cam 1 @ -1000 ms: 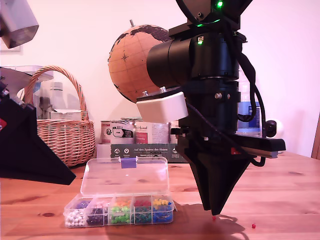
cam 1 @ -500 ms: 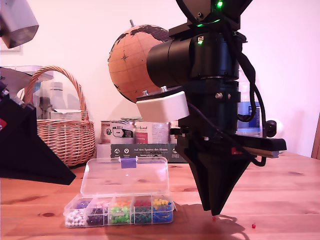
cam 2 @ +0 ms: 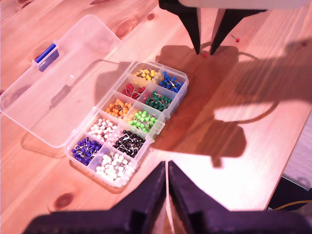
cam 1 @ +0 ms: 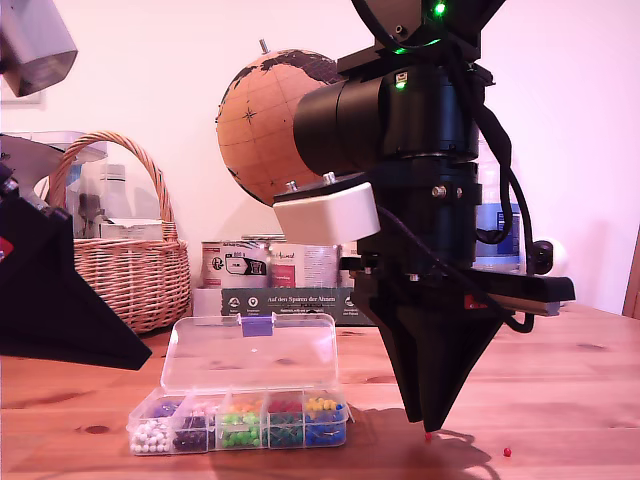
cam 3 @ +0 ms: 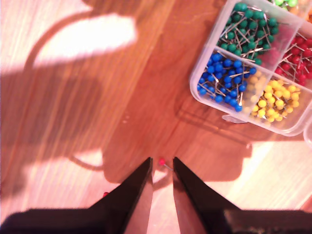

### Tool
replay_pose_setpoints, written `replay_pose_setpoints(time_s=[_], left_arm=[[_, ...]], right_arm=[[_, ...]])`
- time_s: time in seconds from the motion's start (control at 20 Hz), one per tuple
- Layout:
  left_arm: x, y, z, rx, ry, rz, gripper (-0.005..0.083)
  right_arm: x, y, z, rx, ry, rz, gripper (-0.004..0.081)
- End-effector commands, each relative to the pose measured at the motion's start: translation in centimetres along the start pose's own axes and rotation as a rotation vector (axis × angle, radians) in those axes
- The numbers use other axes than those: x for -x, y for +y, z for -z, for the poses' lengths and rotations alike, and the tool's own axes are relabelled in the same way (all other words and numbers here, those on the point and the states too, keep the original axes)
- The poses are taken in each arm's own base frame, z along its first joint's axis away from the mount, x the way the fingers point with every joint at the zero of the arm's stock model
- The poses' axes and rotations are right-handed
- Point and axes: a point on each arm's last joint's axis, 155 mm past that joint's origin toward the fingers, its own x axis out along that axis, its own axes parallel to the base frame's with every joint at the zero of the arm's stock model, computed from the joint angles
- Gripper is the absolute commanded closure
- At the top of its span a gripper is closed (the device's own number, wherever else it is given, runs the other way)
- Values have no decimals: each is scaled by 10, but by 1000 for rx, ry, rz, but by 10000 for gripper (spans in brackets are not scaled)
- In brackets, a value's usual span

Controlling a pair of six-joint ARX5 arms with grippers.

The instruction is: Sort the loose pins on the table into their correct compartments

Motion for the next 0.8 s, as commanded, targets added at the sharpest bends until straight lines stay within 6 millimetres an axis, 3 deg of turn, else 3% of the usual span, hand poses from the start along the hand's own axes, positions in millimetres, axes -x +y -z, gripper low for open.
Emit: replay_pose_setpoints(time_s=[0.0,0.75], left_arm=[[-2,1,11,8,23,-3,797],[-2,1,11,8,23,-3,797]], right_arm=[[-14,9,3,0,10,-51,659],[-19,8,8,-13,17,-61,661]])
